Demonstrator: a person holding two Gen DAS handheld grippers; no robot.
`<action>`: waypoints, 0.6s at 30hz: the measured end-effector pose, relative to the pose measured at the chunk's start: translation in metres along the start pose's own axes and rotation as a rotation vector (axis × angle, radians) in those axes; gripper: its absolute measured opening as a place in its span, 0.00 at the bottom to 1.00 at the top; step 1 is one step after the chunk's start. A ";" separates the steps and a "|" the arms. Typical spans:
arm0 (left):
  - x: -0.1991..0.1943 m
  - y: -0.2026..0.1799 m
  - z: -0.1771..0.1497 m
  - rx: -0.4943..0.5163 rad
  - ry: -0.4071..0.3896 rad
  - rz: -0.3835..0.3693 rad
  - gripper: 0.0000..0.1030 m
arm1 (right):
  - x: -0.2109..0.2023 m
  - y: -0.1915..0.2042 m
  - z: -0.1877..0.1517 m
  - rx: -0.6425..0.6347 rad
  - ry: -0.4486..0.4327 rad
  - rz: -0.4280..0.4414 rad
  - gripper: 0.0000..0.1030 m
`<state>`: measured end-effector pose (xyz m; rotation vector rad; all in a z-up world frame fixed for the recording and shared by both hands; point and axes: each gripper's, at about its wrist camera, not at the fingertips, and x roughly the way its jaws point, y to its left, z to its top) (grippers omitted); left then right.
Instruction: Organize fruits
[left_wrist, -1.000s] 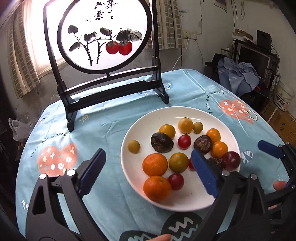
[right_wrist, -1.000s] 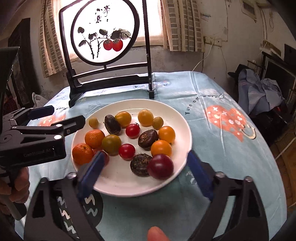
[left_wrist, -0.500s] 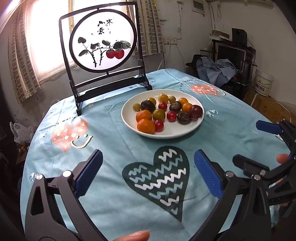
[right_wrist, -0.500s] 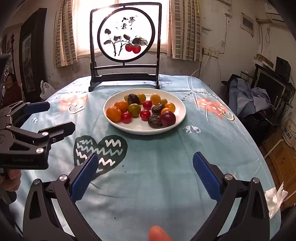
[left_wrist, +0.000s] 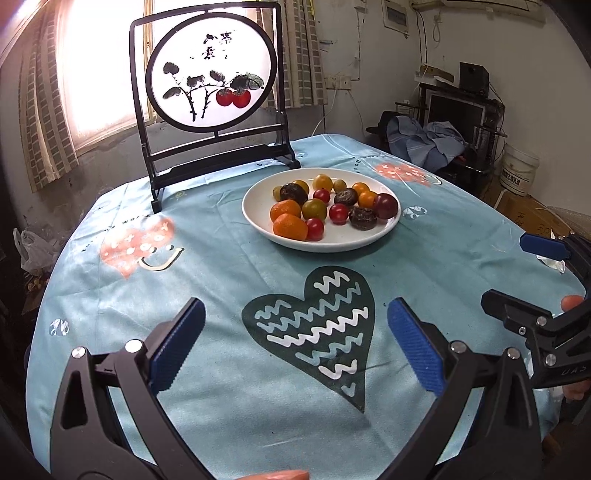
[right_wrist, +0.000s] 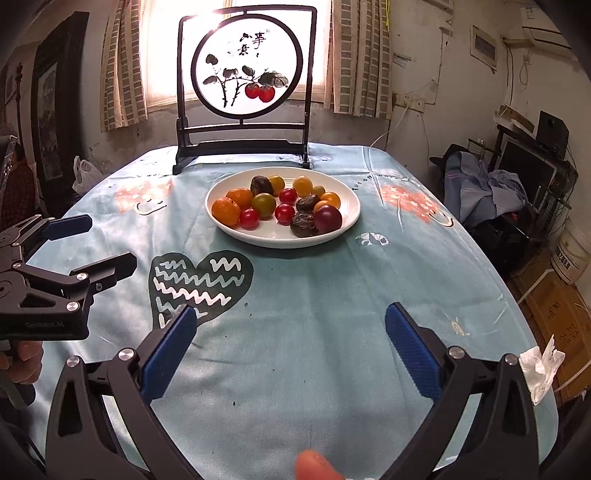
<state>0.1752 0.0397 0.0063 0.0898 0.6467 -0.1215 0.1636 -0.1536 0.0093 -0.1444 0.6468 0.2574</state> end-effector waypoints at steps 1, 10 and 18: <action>0.000 0.000 0.000 0.001 0.000 -0.001 0.98 | 0.000 0.000 0.000 0.000 0.000 -0.002 0.99; 0.000 -0.002 -0.001 0.010 -0.003 0.011 0.98 | 0.002 -0.001 -0.003 0.012 0.007 0.008 0.99; 0.005 -0.007 -0.004 0.027 -0.016 0.059 0.98 | 0.007 -0.001 -0.009 0.030 0.022 0.043 0.99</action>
